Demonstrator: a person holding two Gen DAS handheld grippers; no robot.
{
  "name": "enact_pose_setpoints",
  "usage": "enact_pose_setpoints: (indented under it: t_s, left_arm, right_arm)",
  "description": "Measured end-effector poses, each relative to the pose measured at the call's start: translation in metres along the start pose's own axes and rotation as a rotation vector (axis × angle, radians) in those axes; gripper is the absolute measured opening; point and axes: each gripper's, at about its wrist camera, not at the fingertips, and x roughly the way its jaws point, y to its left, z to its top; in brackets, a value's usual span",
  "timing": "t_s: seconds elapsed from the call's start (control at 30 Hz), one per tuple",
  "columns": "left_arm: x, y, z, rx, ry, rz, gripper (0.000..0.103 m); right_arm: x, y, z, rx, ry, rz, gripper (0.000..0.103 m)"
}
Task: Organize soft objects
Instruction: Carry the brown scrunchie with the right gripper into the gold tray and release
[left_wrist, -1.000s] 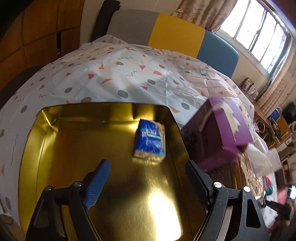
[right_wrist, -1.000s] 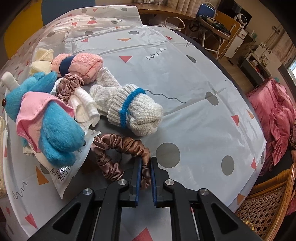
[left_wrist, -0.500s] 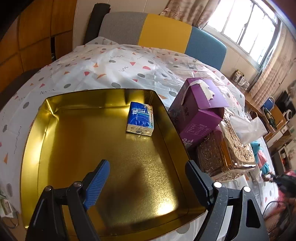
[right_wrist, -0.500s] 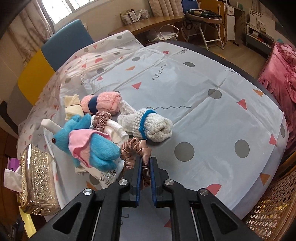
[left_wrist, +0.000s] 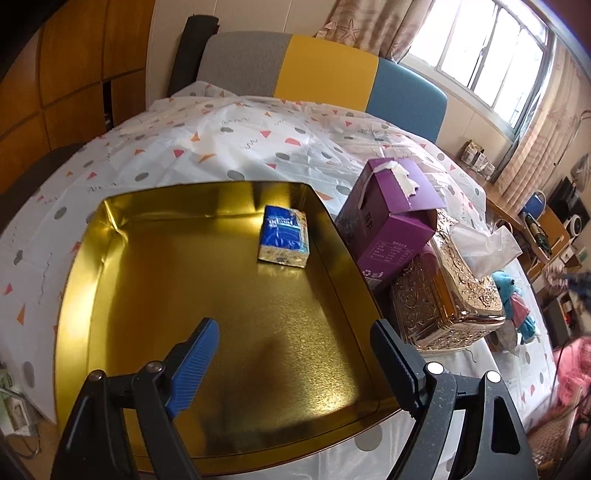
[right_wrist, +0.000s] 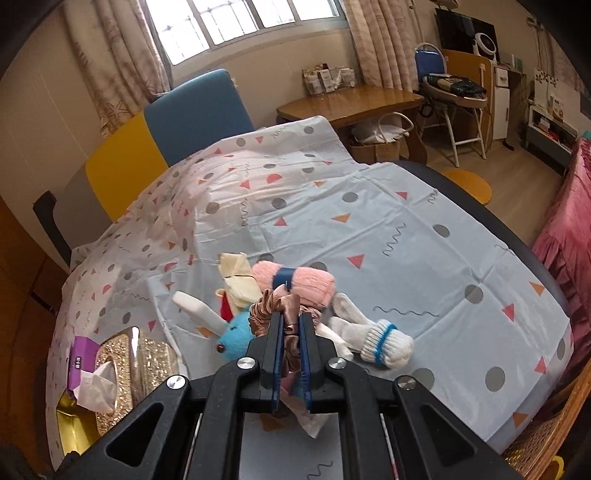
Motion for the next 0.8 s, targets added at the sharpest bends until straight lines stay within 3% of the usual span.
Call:
enact_pose_setpoints:
  t_s: [0.27, 0.47, 0.67, 0.8]
  left_arm:
    - [-0.013, 0.007, 0.0, 0.015, -0.029, 0.05, 0.087]
    - [-0.019, 0.016, -0.004, 0.01, -0.039, 0.082, 0.087]
    - [-0.022, 0.025, -0.008, 0.0, -0.046, 0.109, 0.087]
    - [-0.025, 0.032, -0.009, -0.015, -0.054, 0.12, 0.087]
  right_arm:
    - [0.007, 0.103, 0.029, -0.168, -0.025, 0.11, 0.007]
    - [0.011, 0.195, 0.026, -0.301, -0.014, 0.237, 0.007]
    - [0.009, 0.279, -0.024, -0.49, 0.045, 0.383, 0.007]
    - [0.005, 0.308, -0.074, -0.623, 0.112, 0.465, 0.007]
